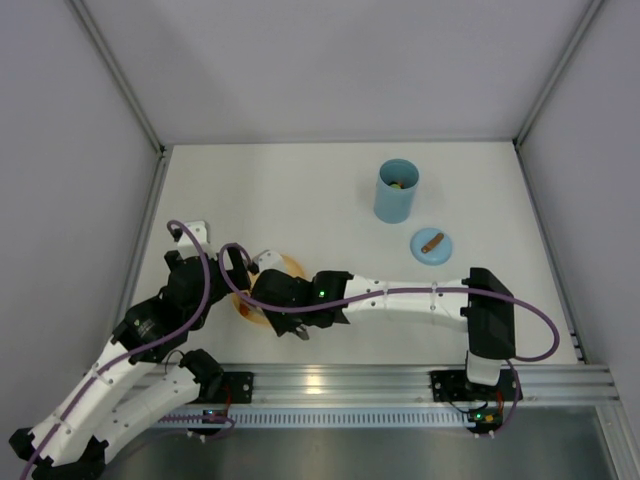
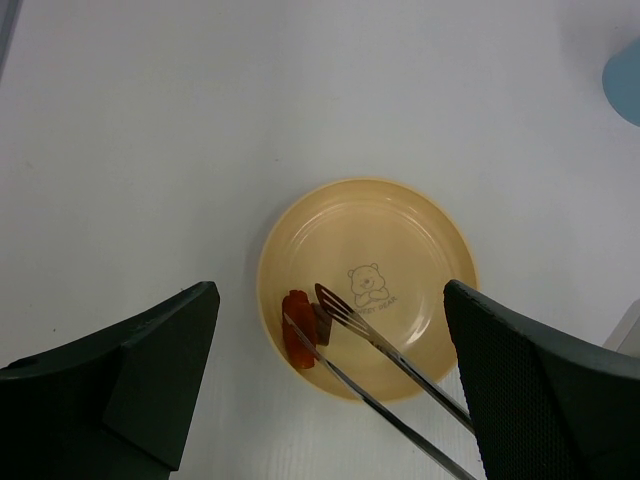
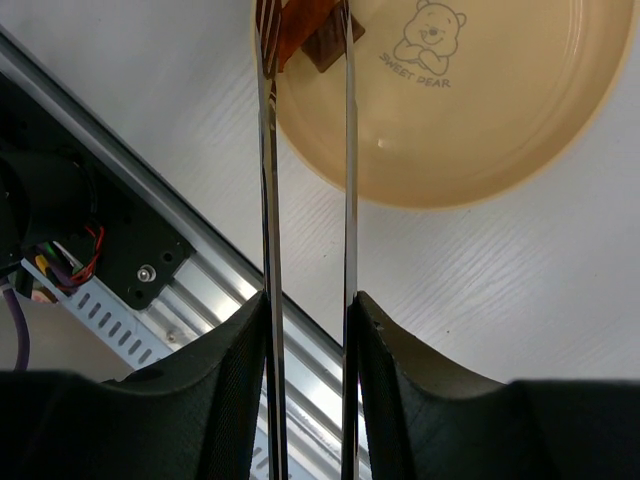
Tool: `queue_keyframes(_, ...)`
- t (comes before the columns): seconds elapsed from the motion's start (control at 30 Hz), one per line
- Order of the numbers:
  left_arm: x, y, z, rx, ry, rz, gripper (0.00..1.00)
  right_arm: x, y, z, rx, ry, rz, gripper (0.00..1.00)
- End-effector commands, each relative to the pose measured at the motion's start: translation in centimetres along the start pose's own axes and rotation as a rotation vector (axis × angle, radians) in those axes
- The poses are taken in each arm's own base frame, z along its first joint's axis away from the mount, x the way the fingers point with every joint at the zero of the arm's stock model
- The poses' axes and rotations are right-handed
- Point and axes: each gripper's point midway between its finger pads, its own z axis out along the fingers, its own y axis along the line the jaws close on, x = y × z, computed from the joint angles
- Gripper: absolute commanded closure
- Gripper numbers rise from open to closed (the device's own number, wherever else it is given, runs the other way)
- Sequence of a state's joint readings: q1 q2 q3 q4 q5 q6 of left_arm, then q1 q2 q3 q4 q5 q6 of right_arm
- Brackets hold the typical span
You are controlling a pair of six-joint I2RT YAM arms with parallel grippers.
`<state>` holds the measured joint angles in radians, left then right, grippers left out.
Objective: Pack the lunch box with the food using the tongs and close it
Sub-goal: Pick up the fake food from the plate.
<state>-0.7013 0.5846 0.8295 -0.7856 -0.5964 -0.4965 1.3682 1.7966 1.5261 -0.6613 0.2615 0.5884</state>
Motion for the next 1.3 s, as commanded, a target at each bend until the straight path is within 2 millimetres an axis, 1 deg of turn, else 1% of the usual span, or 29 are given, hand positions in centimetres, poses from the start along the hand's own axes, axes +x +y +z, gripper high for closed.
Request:
queue_keyframes(0.0, -0.5, 0.0, -0.2, -0.002, -0.022, -0.017, 0.01, -0.5, 1.1, -0.4, -0.008, -0.036, 0.007, 0.62)
queue_keyframes(0.23, -0.6, 0.1, -0.2, -0.002, -0.024, -0.019, 0.01, -0.3, 2.1, 0.0, -0.033, -0.019, -0.009, 0.62)
queue_keyframes(0.53, -0.5, 0.0, -0.2, 0.001, -0.023, -0.018, 0.01, 0.1, 2.6, 0.3, -0.036, -0.008, -0.015, 0.62)
queue_keyframes(0.93, -0.6, 0.1, -0.3, -0.001, -0.027, -0.022, 0.01, 0.2, 2.8, -0.1, -0.050, -0.015, -0.010, 0.62)
queue_keyframes(1.27, -0.6, 0.1, -0.3, -0.001, -0.027, -0.020, 0.01, 0.6, 3.2, 0.3, -0.066, 0.001, -0.007, 0.62)
